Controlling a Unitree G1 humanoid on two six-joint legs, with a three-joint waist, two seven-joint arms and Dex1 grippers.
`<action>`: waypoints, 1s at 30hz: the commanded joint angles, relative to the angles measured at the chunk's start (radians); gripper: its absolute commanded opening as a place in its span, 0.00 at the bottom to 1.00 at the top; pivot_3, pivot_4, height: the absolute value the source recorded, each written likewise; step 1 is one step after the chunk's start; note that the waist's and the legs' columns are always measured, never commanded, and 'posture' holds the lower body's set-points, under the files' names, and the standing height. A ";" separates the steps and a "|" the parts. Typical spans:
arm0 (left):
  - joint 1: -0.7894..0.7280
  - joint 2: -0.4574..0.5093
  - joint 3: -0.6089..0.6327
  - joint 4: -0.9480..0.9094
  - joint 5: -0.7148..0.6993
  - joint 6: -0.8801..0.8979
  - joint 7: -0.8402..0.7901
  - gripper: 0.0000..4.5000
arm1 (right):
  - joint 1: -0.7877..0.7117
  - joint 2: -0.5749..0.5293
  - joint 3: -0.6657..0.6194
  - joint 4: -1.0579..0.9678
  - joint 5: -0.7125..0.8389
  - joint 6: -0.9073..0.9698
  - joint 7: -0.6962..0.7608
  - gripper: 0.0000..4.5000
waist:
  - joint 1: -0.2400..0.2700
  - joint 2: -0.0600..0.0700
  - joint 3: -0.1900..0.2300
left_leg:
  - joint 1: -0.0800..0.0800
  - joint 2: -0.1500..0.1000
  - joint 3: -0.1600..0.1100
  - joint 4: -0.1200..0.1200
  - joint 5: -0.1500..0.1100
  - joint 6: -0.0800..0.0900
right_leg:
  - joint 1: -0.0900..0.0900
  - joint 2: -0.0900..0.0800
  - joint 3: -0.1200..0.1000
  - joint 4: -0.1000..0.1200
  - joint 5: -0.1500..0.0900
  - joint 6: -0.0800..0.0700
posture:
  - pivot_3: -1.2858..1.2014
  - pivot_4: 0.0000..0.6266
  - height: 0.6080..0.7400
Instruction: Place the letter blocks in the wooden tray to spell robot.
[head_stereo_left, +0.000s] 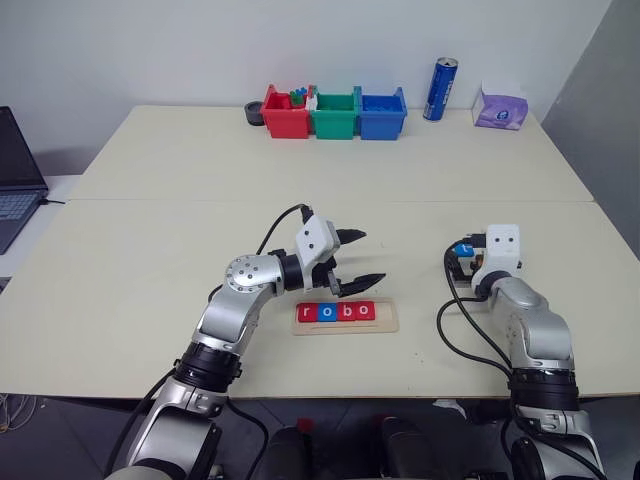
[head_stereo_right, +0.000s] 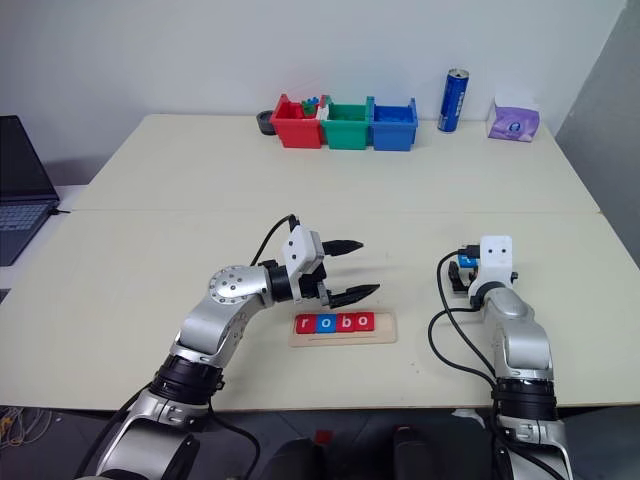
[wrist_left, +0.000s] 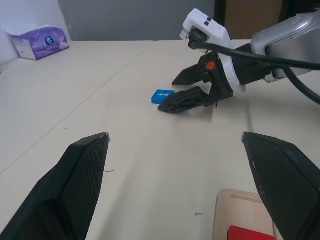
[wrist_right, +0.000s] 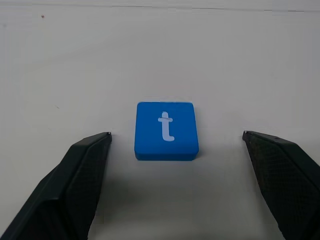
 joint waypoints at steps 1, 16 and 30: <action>-0.011 0.006 0.003 -0.027 -0.005 -0.019 -0.011 1.00 | -0.019 0.004 -0.010 0.014 0.006 -0.032 -0.006 0.99 | 0.000 0.000 0.000 | 0.000 0.000 0.000 0.000 0.000 0.000 | 0.000 0.000 0.000 0.000 0.000 0.000 | 0.52 0.24 1.00; -0.007 0.010 0.002 -0.036 -0.005 -0.021 -0.013 1.00 | -0.010 0.025 -0.032 0.016 0.043 -0.025 -0.006 0.33 | -0.002 0.000 0.000 | 0.000 0.000 0.000 0.000 0.000 0.000 | 0.000 0.000 0.000 0.000 0.000 0.000 | 0.52 0.24 1.00; 0.079 0.118 -0.010 -0.179 -0.073 0.005 -0.164 1.00 | 0.307 0.006 0.080 -0.726 0.185 0.546 0.049 0.33 | 0.000 0.001 0.000 | -0.001 0.001 -0.001 -0.002 0.000 0.000 | 0.000 0.000 -0.001 0.000 -0.001 0.000 | 0.52 0.24 1.00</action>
